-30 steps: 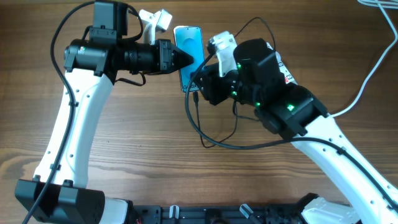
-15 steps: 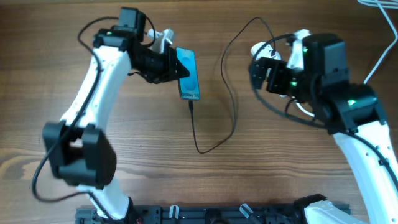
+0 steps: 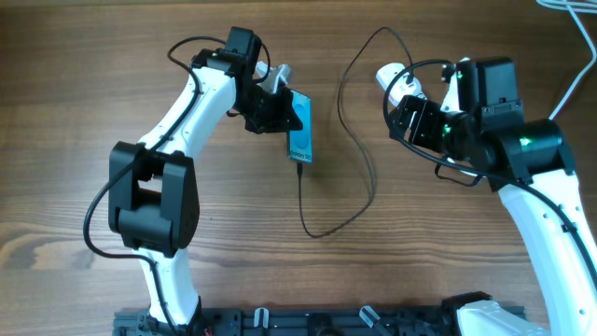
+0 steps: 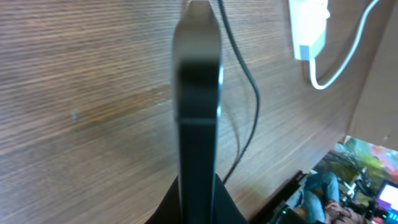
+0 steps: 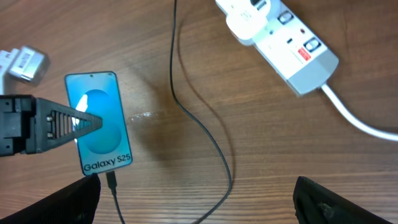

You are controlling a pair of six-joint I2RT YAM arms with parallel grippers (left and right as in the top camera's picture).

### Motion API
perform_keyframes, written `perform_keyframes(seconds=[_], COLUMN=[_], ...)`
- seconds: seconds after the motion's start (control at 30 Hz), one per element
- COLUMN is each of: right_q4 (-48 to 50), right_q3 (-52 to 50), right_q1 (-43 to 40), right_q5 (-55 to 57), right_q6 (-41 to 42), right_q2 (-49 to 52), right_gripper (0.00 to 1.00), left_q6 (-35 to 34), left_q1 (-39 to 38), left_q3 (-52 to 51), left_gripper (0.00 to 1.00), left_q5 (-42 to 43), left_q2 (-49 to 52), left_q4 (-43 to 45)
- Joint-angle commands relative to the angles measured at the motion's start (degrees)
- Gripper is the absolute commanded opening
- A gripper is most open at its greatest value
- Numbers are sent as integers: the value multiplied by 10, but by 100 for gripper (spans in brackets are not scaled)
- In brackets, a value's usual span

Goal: Plug charger to phone and switch on socket
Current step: 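Lower the phone flat onto the table with the left gripper and release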

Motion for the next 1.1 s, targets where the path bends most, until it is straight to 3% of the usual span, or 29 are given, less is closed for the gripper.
perform_keyframes(seconds=[0.0, 0.3, 0.8, 1.07], right_q4=[2, 2, -1, 0], right_q3=[-7, -7, -7, -7], right_q1=[-2, -2, -2, -2], right_q5=[10, 10, 10, 10], right_q6=[27, 27, 26, 23], right_q2=[8, 8, 8, 8], right_gripper=[100, 100, 100, 100], left_q6=[4, -30, -30, -30], left_q1=[-3, -16, -16, -16], left_q3=[2, 2, 2, 1], left_gripper=[4, 4, 8, 27], left_q5=[-6, -3, -12, -60], left_q2=[24, 77, 112, 130], left_q4=[9, 47, 88, 86])
